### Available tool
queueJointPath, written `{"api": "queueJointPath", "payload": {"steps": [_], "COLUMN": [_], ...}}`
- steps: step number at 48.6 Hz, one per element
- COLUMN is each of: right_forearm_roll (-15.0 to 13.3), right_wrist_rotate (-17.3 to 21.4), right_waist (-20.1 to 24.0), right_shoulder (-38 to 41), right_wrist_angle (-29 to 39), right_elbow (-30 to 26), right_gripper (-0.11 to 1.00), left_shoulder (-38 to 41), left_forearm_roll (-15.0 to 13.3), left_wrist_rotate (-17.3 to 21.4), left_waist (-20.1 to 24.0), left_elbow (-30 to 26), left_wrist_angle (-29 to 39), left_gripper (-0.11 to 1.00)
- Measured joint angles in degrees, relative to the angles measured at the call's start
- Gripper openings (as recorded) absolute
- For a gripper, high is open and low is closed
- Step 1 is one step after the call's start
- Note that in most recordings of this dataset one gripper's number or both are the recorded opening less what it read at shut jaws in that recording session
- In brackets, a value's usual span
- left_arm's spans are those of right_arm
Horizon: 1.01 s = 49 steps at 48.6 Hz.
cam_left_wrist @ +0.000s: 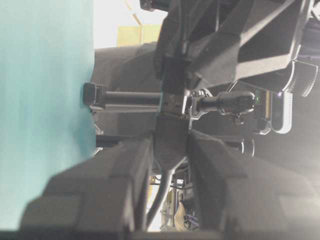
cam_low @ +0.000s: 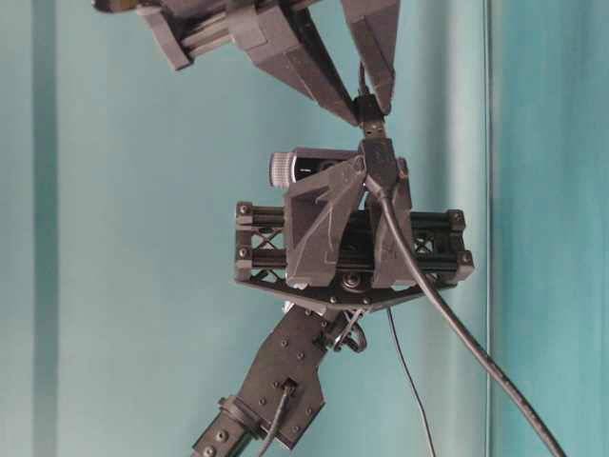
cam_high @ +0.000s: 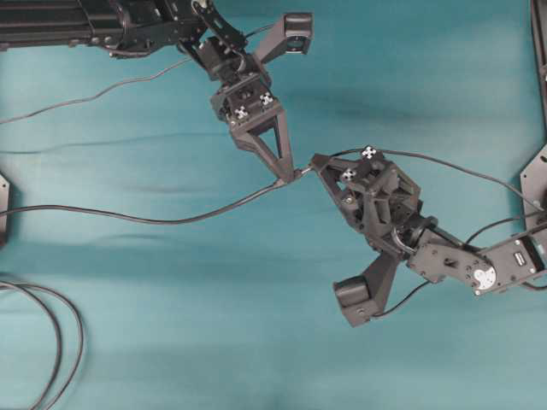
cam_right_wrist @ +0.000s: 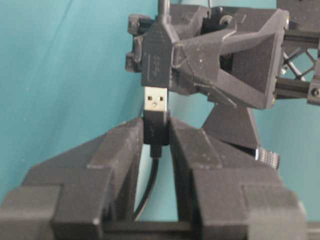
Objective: Insert the USB using both arms.
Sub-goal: 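Push the right gripper's plug into the left gripper's socket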
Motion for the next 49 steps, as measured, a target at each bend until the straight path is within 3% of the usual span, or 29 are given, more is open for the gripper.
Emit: {"api": "queueJointPath", "payload": {"steps": [49], "right_forearm_roll": [0.0], "right_wrist_rotate": [0.0], "right_waist": [-0.26], "right_shoulder": [0.62], "right_wrist_angle": [-0.7], "right_elbow": [-0.35], "right_gripper": [0.2], "left_shoulder": [1.85], "left_forearm_roll": [0.09], "left_wrist_rotate": [-0.53], "left_waist": [0.0], "left_elbow": [-3.6], "left_wrist_angle": [-1.32], "left_gripper": [0.22]}}
